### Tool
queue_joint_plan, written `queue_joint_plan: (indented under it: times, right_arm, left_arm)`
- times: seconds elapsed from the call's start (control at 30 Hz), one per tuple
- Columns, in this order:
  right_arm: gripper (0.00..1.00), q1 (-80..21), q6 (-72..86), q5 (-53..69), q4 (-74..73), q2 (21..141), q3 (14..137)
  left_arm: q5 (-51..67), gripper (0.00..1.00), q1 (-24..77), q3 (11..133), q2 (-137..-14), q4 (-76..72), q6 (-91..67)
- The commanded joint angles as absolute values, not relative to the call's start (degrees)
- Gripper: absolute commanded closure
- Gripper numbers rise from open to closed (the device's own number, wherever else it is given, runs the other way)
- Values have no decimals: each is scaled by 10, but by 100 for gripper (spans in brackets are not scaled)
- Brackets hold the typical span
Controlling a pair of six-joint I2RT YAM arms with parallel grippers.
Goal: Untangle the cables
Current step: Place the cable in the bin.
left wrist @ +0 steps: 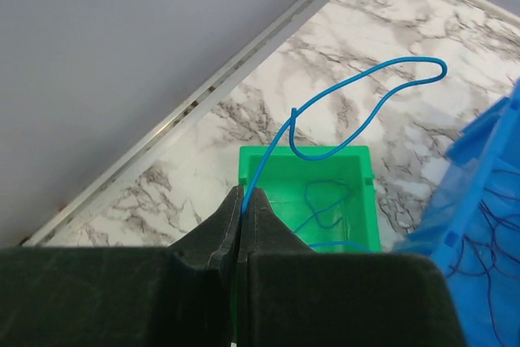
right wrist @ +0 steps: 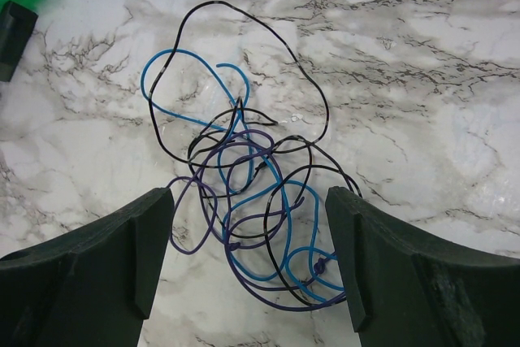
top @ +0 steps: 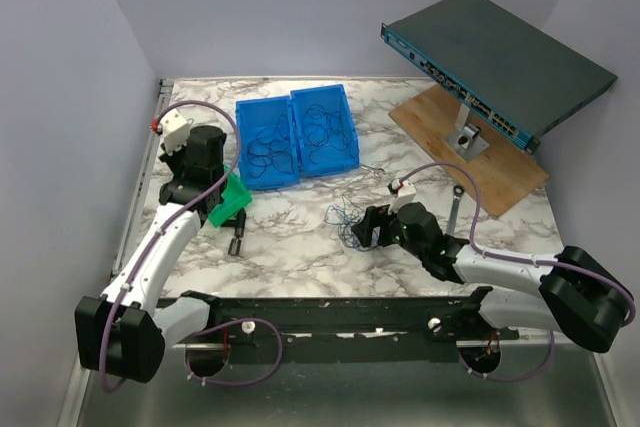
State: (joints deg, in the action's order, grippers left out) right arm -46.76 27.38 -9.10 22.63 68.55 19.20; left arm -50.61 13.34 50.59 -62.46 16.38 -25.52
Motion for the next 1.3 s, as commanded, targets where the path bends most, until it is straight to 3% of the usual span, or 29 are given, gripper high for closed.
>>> queue_joint_plan:
  times: [0.0,0.37,0.5,0.7,0.87,0.97,1.27]
  right_arm:
    - [17,-468,277,-90,237,680,184]
    - [16,-468,279,-96,236,696,192]
    - [17,-469,279,-93,237,697,192]
    - [16,-468,279,-98,236,683,187]
    - [17,-468,279,-102,236,677,184]
    - [17,-469,279,-104,234,678,185]
    - [17,-468,278,-102,236,677,184]
  left_arm:
    - [-566,100,102,520,-650,259,-393]
    - [-570,100,86,805,-975,805,-730]
    - [-588,100,115,841,-1057,890,-777]
    - [-555,100,130,868,-1107,843,-667]
    - [-421,100,126,799,-1052,637,-463]
    - [-325,94,113,764,-1032,561,-408]
    - [-221,77,74,693,-958,458,-375]
